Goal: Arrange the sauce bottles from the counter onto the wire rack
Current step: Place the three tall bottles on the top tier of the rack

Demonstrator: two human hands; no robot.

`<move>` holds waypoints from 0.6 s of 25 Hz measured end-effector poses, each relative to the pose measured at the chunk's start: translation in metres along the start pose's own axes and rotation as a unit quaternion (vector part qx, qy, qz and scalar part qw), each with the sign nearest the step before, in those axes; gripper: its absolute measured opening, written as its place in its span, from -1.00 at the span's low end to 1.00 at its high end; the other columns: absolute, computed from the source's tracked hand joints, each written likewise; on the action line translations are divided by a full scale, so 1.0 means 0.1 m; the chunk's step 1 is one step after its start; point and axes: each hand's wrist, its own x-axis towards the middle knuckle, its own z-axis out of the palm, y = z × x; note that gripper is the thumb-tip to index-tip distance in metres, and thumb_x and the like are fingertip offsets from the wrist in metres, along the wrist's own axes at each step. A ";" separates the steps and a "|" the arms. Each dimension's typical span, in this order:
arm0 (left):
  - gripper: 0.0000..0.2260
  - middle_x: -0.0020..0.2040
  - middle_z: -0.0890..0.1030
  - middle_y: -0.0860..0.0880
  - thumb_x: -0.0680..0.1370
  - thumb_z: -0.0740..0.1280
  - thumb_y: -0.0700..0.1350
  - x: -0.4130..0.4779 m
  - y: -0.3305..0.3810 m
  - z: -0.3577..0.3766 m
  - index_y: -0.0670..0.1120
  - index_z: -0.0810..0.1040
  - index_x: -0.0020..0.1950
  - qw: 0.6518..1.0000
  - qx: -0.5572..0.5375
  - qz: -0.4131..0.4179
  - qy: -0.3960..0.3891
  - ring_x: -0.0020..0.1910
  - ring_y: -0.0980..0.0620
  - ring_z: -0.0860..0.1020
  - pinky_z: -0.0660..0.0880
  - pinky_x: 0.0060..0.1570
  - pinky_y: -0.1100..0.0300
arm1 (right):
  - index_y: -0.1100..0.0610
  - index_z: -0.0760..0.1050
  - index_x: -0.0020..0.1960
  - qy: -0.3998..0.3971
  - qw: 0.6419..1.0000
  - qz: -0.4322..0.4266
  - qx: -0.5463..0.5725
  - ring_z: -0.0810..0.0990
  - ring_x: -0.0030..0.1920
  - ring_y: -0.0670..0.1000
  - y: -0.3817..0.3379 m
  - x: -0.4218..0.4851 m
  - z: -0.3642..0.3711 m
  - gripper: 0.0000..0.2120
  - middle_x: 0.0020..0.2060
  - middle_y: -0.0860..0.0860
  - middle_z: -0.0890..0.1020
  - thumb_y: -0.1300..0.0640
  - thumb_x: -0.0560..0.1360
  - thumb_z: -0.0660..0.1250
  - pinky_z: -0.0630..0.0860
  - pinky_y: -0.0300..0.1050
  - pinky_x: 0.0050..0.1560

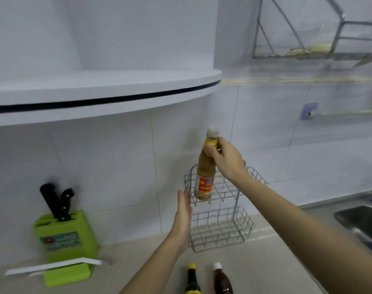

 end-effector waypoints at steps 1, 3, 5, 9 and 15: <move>-0.31 0.59 0.07 0.14 0.49 -0.19 0.43 0.01 0.01 0.00 0.17 0.03 0.57 1.000 -0.006 0.001 0.000 0.57 0.11 0.06 -0.11 0.52 0.01 | 0.10 0.47 0.01 -0.008 1.000 -0.006 -0.006 0.57 -0.09 0.11 0.01 -0.01 0.05 -0.74 -0.08 0.09 0.62 -0.10 0.57 0.20 0.50 0.00 -0.11; -0.32 0.59 0.09 0.13 0.50 -0.19 0.41 0.03 0.03 0.02 0.15 0.02 0.57 1.000 -0.013 0.003 -0.004 0.57 0.10 0.05 -0.12 0.53 0.04 | 0.09 0.46 -0.01 -0.018 1.000 -0.017 -0.013 0.56 -0.11 0.10 0.00 -0.03 0.14 -0.74 -0.11 0.07 0.61 -0.10 0.57 0.18 0.44 -0.05 -0.18; -0.31 0.59 0.11 0.12 0.50 -0.19 0.41 0.04 0.04 0.04 0.15 0.02 0.57 1.000 -0.013 0.005 -0.009 0.57 0.10 0.04 -0.13 0.54 0.05 | 0.11 0.44 0.02 -0.023 0.999 -0.027 -0.026 0.55 -0.13 0.08 0.00 -0.04 0.18 -0.72 -0.14 0.04 0.59 -0.10 0.59 0.15 0.39 -0.10 -0.26; -0.32 0.60 0.07 0.14 0.50 -0.21 0.41 0.05 0.01 0.04 0.17 -0.01 0.57 1.000 -0.002 0.006 -0.014 0.58 0.10 0.00 -0.15 0.54 0.03 | 0.10 0.38 0.01 -0.043 0.998 -0.030 -0.047 0.51 -0.18 0.07 -0.01 -0.05 0.20 -0.71 -0.19 -0.01 0.54 -0.12 0.61 0.09 0.31 -0.11 -0.27; -0.35 0.60 0.06 0.12 0.50 -0.23 0.42 0.07 0.02 0.04 0.23 0.00 0.55 0.999 0.041 0.009 -0.014 0.58 0.07 -0.02 -0.17 0.55 -0.07 | 0.16 0.44 0.02 -0.072 0.997 -0.016 -0.027 0.53 -0.14 0.09 -0.08 -0.04 0.18 -0.69 -0.14 0.07 0.57 -0.09 0.61 0.13 0.37 -0.10 -0.19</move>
